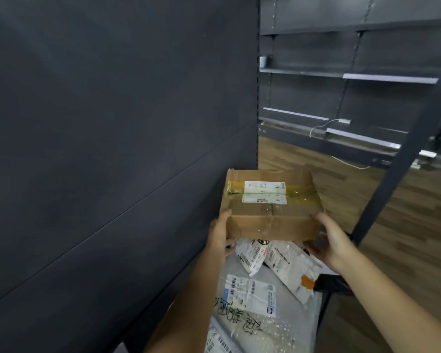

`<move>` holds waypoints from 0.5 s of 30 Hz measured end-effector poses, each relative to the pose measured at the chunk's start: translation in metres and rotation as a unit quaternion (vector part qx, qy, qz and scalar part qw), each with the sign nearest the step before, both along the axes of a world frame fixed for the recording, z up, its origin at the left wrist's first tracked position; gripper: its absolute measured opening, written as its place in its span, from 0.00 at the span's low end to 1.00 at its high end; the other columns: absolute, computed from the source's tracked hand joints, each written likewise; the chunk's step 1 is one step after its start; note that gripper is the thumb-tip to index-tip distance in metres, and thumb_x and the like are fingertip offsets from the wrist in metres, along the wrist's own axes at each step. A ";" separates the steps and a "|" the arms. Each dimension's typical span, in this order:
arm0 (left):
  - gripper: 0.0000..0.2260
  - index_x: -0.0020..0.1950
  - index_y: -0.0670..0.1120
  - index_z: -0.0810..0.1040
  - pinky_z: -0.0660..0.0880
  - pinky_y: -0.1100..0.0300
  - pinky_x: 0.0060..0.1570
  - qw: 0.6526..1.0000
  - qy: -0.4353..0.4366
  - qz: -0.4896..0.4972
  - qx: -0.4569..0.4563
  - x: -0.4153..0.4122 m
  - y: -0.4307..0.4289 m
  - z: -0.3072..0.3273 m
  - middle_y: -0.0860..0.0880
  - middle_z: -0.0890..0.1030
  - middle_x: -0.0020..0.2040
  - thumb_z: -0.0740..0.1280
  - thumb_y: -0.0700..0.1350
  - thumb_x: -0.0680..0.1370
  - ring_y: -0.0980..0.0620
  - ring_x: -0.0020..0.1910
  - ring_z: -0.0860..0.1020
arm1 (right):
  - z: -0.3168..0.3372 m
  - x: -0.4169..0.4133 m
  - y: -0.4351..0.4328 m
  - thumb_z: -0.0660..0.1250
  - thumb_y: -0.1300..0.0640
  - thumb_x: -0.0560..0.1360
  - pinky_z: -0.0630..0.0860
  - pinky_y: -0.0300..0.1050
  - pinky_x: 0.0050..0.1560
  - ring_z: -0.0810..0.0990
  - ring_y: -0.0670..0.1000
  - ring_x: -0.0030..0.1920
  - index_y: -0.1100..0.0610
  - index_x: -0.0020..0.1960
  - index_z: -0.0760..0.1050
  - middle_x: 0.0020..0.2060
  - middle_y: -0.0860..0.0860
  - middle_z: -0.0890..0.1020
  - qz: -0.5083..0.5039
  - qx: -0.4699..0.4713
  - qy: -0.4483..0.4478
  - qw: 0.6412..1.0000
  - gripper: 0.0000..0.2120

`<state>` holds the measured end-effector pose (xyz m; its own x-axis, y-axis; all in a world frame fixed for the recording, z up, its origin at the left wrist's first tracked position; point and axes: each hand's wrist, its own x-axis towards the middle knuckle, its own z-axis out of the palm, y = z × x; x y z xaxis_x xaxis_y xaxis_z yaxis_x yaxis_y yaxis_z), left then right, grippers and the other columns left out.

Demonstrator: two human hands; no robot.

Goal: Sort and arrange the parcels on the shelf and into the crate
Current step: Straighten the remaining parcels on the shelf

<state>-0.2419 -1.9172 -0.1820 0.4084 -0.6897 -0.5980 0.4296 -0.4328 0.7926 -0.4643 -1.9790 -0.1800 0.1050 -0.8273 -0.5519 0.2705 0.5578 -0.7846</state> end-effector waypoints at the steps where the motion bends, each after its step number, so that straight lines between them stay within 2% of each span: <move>1: 0.24 0.66 0.49 0.70 0.75 0.51 0.54 1.000 0.010 0.009 -0.013 0.000 0.003 -0.002 0.44 0.76 0.61 0.67 0.59 0.74 0.44 0.56 0.77 | 0.001 -0.001 0.001 0.68 0.50 0.73 0.76 0.45 0.41 0.74 0.54 0.56 0.51 0.57 0.73 0.58 0.54 0.74 -0.007 -0.006 -0.012 1.000 0.14; 4: 0.16 0.60 0.52 0.71 0.76 0.54 0.49 0.995 0.055 0.029 -0.078 -0.004 0.022 -0.001 0.45 0.78 0.54 0.68 0.53 0.75 0.46 0.52 0.79 | 0.006 -0.007 0.009 0.69 0.52 0.72 0.75 0.44 0.44 0.73 0.53 0.55 0.55 0.68 0.66 0.59 0.55 0.72 -0.030 -0.043 -0.051 0.997 0.27; 5: 0.15 0.59 0.52 0.72 0.76 0.55 0.48 0.991 0.070 0.035 -0.108 -0.007 0.032 0.000 0.45 0.79 0.51 0.68 0.51 0.75 0.47 0.48 0.80 | 0.010 -0.010 0.015 0.70 0.52 0.71 0.74 0.44 0.45 0.74 0.53 0.53 0.55 0.69 0.65 0.58 0.55 0.72 -0.027 -0.068 -0.066 0.995 0.29; 7: 0.17 0.61 0.51 0.71 0.75 0.54 0.51 0.979 0.094 0.038 -0.175 -0.019 0.057 0.005 0.46 0.78 0.46 0.69 0.47 0.73 0.48 0.44 0.80 | 0.018 -0.014 0.028 0.71 0.50 0.68 0.74 0.47 0.50 0.75 0.53 0.52 0.53 0.70 0.64 0.59 0.56 0.74 -0.008 -0.122 -0.096 0.988 0.33; 9: 0.21 0.60 0.50 0.70 0.74 0.54 0.53 0.965 0.121 0.038 -0.228 -0.040 0.085 0.015 0.44 0.78 0.51 0.69 0.45 0.69 0.46 0.50 0.79 | 0.026 -0.013 0.047 0.71 0.52 0.66 0.75 0.54 0.58 0.76 0.56 0.59 0.50 0.72 0.61 0.63 0.56 0.74 0.002 -0.155 -0.128 0.980 0.37; 10: 0.21 0.59 0.49 0.70 0.74 0.53 0.54 0.958 0.139 0.042 -0.247 -0.052 0.099 0.020 0.42 0.78 0.54 0.70 0.43 0.68 0.44 0.52 0.78 | 0.031 -0.013 0.057 0.71 0.53 0.65 0.75 0.56 0.58 0.76 0.57 0.62 0.49 0.73 0.59 0.65 0.56 0.74 0.003 -0.164 -0.138 0.977 0.39; 13: 0.25 0.61 0.49 0.67 0.72 0.49 0.60 0.950 0.155 0.045 -0.269 -0.091 0.142 0.032 0.40 0.77 0.58 0.71 0.38 0.68 0.42 0.54 0.77 | 0.047 -0.014 0.087 0.73 0.52 0.63 0.80 0.50 0.47 0.78 0.56 0.58 0.46 0.75 0.55 0.67 0.57 0.73 -0.009 -0.172 -0.150 0.974 0.45; 15: 0.30 0.66 0.49 0.62 0.69 0.47 0.66 0.963 0.102 0.008 -0.248 -0.113 0.177 0.034 0.40 0.74 0.64 0.72 0.41 0.68 0.43 0.59 0.76 | 0.059 -0.025 0.107 0.74 0.51 0.64 0.81 0.46 0.39 0.78 0.56 0.59 0.40 0.74 0.54 0.67 0.54 0.72 -0.027 -0.197 -0.147 0.969 0.45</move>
<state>-0.3548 -1.7401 -0.1475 0.3302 -0.9059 -0.2651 0.6019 -0.0142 0.7984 -0.4895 -1.8724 -0.1213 0.1604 -0.9764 -0.1446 0.5344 0.2091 -0.8190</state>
